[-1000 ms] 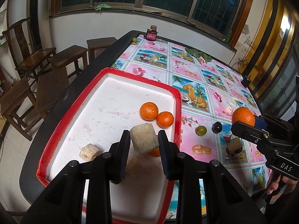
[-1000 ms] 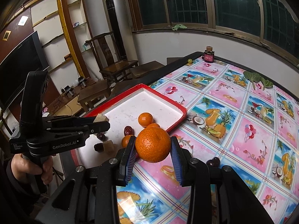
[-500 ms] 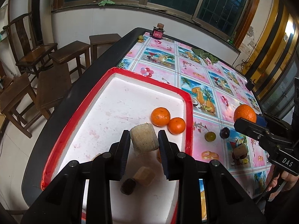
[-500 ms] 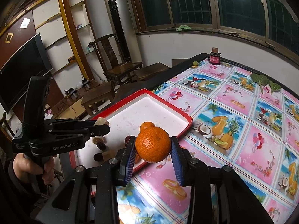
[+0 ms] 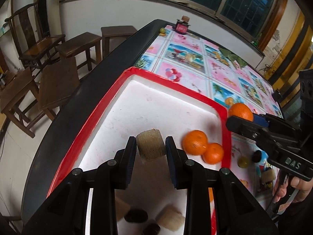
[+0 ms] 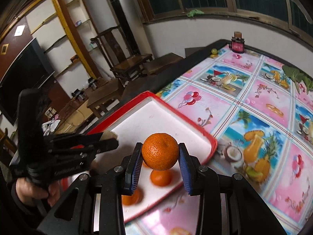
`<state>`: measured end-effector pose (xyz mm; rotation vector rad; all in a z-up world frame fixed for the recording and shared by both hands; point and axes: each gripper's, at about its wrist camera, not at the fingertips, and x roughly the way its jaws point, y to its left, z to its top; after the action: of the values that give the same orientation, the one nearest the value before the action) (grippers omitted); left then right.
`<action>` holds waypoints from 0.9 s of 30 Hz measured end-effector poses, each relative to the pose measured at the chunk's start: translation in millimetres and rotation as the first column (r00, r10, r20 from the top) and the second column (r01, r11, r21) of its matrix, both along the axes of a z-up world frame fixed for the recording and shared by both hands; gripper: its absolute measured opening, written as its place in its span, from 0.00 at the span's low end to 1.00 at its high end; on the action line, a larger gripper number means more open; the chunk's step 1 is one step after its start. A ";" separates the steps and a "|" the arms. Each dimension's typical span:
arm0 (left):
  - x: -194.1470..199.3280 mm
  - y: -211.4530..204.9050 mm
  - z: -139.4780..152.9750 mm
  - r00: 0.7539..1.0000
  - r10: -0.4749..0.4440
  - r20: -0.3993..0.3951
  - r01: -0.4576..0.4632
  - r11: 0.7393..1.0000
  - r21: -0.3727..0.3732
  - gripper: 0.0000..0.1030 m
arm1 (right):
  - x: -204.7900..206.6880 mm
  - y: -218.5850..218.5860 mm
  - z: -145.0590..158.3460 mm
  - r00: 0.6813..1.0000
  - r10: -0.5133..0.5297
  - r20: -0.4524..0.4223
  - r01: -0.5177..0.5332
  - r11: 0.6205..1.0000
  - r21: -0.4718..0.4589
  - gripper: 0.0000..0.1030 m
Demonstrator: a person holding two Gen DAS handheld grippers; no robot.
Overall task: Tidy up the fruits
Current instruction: 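Carry the orange and beige cube over the red-rimmed tray with both tools, then open both tools to drop the orange and cube into the tray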
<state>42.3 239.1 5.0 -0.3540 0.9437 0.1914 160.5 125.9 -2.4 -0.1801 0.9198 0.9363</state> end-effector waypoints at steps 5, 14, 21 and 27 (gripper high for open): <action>3.3 6.6 -7.7 1.000 0.016 -0.015 -0.016 1.000 -0.005 0.27 | 12.8 14.1 -15.9 1.000 -0.011 -0.016 0.010 0.999 -0.041 0.35; 8.5 14.8 -18.1 0.999 0.037 -0.037 -0.037 0.999 -0.011 0.27 | 17.6 25.5 -32.2 1.000 -0.025 0.018 0.027 0.994 -0.102 0.35; 10.9 14.9 -22.9 0.998 0.038 -0.047 -0.038 0.999 -0.009 0.27 | 22.7 27.9 -43.7 0.999 -0.036 0.002 0.036 0.992 -0.118 0.35; 10.1 14.5 -22.5 0.998 0.039 -0.048 -0.039 0.999 -0.003 0.27 | 25.7 28.2 -51.6 0.999 -0.046 0.002 0.046 0.990 -0.134 0.36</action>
<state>52.4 253.6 -17.5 -0.3729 0.9852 0.2346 186.2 154.1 -54.0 -0.2718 0.9850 0.8328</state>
